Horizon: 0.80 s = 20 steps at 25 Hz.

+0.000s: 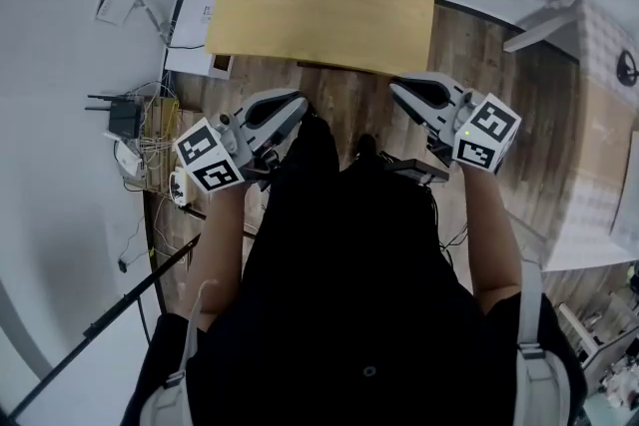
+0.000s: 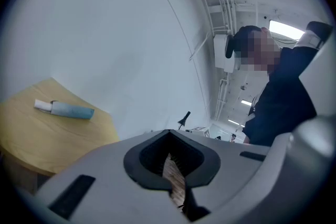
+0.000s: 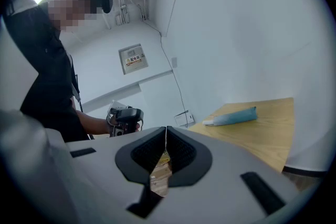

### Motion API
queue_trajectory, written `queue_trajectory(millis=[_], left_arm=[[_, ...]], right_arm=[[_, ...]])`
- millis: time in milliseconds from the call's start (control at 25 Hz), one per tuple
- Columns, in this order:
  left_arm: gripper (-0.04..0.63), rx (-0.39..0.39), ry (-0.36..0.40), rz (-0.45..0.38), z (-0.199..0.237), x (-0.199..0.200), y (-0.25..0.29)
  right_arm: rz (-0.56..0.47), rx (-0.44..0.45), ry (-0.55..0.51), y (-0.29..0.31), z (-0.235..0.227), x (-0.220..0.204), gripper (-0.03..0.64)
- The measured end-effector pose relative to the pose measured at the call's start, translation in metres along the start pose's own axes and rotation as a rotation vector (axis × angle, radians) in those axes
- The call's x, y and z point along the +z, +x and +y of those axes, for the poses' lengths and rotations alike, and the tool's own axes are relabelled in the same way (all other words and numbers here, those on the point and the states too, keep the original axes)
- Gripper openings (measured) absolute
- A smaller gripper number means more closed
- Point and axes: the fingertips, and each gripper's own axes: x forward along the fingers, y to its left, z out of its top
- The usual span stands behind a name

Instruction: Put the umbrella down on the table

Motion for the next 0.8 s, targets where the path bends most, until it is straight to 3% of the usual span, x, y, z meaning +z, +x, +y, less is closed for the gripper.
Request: queue_trajectory(millis=[440,600,800], left_arm=[[0.012,-0.117,0.043,0.068,-0.070,-0.025,-0.013],[0.012,-0.158,0.047,0.034,-0.100,-0.032,-0.045],[0.012,-0.152,0.022,-0.020,-0.122,-0.044,-0.105]], right_arm=[[-0.044,-0.019,-0.033,-0.024,0.073,-0.019,0.020],[-0.024,-0.033,-0.041,-0.016,0.115,-0.029,0.020],[-0.004,-0.043,-0.013,0.005,0.166,-0.051,0.020]])
